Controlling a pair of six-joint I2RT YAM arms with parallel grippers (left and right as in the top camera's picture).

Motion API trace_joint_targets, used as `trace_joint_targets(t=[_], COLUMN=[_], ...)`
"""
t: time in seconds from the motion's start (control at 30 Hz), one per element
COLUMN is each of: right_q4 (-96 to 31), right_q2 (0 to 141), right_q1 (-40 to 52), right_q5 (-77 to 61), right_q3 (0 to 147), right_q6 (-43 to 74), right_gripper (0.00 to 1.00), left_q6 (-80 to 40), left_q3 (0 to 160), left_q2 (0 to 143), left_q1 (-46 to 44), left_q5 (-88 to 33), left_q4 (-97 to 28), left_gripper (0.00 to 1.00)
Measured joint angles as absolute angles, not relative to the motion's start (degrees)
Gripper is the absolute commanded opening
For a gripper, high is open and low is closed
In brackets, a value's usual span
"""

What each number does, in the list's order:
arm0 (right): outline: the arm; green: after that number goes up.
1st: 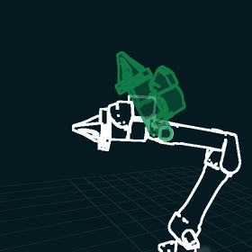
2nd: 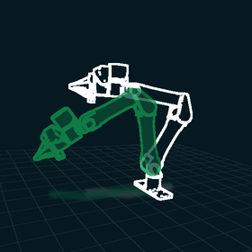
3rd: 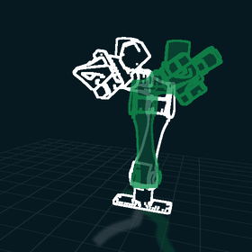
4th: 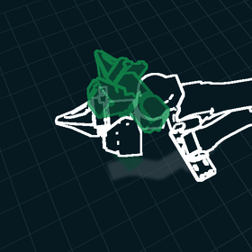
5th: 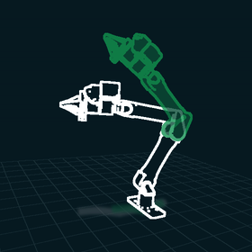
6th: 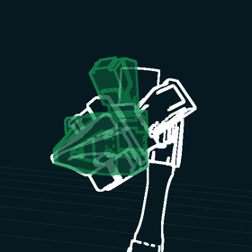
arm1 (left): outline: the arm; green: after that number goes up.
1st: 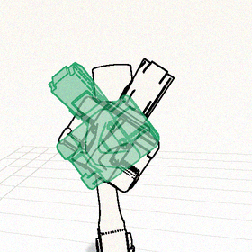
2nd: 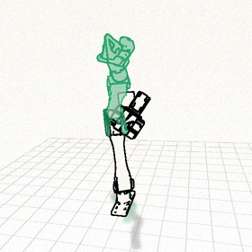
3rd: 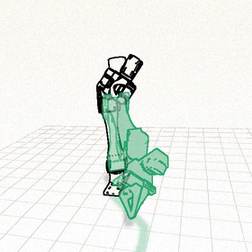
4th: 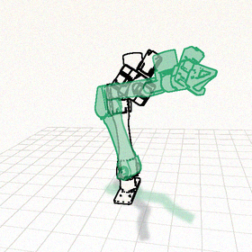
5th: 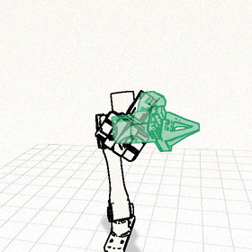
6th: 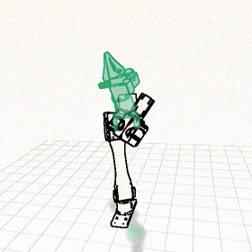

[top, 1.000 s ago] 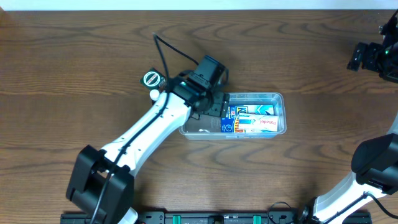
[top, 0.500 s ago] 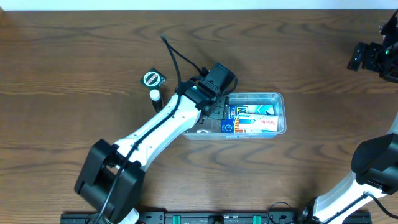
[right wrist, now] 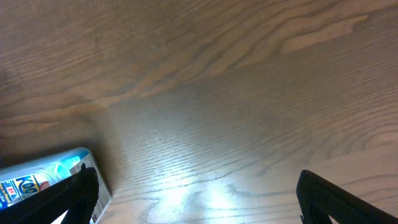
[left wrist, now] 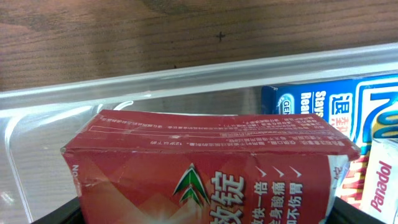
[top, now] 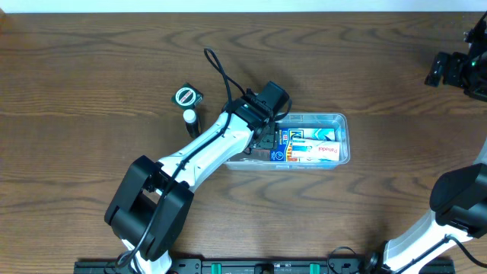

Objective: Pack container
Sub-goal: 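Lower the red-white box into the container's left end and release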

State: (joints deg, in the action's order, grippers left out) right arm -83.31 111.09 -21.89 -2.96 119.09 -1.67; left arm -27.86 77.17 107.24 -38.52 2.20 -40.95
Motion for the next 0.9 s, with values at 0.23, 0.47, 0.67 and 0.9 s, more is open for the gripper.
trace_joint_targets(t=[0.23,0.47,0.67,0.9], right_q4=[-83.31,-83.31,-83.31,-83.31], right_q2=[111.09,111.09,111.09,111.09], right_q1=[-21.89,-21.89,-21.89,-21.89], right_q5=[-2.96,-2.96,-2.96,-2.96], right_q3=[119.09,119.09,119.09,119.09], right_q6=[-1.67,-1.67,-1.67,-1.67], right_gripper=[0.99,0.99,0.99,0.99], left_q6=[-30.74,-32.25,-32.97,-33.01], left_q3=[77.12,76.58,76.51,76.51], left_q2=[107.24,107.24,107.24,107.24], left_q1=[-38.52,-38.35,-38.35,-38.35], left_q5=[3.44,4.21,4.73,4.73], left_q4=[-40.88,-40.69,-40.66,-40.38], left_gripper=[0.80,0.80,1.00,0.98])
